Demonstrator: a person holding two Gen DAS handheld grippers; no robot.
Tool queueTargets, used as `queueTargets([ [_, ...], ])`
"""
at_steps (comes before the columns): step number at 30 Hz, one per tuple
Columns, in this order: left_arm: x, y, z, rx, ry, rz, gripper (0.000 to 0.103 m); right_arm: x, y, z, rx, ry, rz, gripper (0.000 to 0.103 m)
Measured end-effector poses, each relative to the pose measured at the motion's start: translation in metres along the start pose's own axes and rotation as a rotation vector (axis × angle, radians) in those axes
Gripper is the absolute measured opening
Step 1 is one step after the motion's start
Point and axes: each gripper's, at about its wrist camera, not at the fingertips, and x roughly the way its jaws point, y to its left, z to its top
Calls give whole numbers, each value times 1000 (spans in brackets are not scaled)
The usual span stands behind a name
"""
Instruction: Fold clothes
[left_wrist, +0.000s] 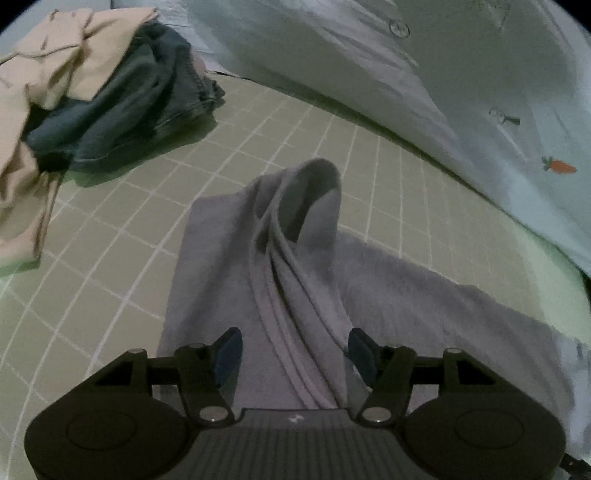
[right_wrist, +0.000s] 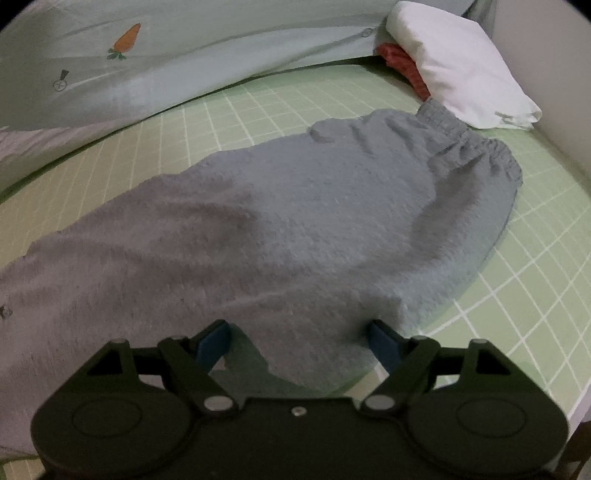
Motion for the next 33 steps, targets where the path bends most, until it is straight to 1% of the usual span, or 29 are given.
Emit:
queueTargets([
  [1,2,-3,1,14,1,11,47,0,0,0,3,3,-3,83],
  [2,4,-5,2,24,2,16,22,1,1,0,3,4,-7,83],
  [3,4,-6,4,27,2,11,7,2,2,0,2,6,-11,83],
  [6,3,-11,9,46,-12,-1,6,3,5,-1,-4,9,-21,84],
  [9,-6,-31,10,157,-61,9,6,3,7,-1,-12,10,-28,84],
  [11,-11,-45,10,224,-81,-17,5,3,7,-2,-11,9,-30,84],
  [13,-9,-59,5,281,-67,-56,5,3,7,-3,-10,9,-31,84],
  [14,-7,-65,2,305,-55,-76,6,3,8,-3,-9,10,-31,84],
  [15,-5,-68,-1,319,-43,-86,12,3,8,-3,-11,10,-33,84],
  [16,-3,-69,-4,316,-32,-77,13,3,9,-3,-12,10,-34,84],
  [17,-1,-69,-7,314,-21,-69,17,2,9,-3,-15,10,-34,84],
  [18,0,-69,-9,311,-15,-57,27,2,9,-3,-18,10,-34,84],
  [19,-1,-68,-9,308,-18,-40,33,1,9,-3,-20,9,-33,84],
  [20,-2,-66,-9,301,-21,-30,44,1,9,-4,-17,10,-33,84],
  [21,-1,-64,-8,292,-19,-26,51,2,8,-4,-15,11,-33,84],
  [23,2,-63,-8,285,6,-24,56,2,8,-4,-11,13,-32,84],
  [24,4,-64,-10,285,20,-24,60,2,8,-4,-11,13,-33,85],
  [26,6,-68,-14,316,26,-9,64,3,10,-4,-12,13,-35,86],
  [28,7,-73,-19,361,21,14,63,3,10,-4,-17,12,-35,86],
  [29,8,-75,-21,377,18,26,59,3,10,-4,-17,12,-34,86],
  [30,7,-75,-21,380,13,41,44,3,9,-4,-15,13,-33,86],
  [31,6,-72,-20,376,7,56,35,3,8,-4,-13,13,-32,86],
  [32,5,-69,-18,373,2,72,16,3,8,-4,-11,13,-30,86],
  [33,4,-66,-16,364,2,74,10,2,7,-5,-8,13,-29,86],
])
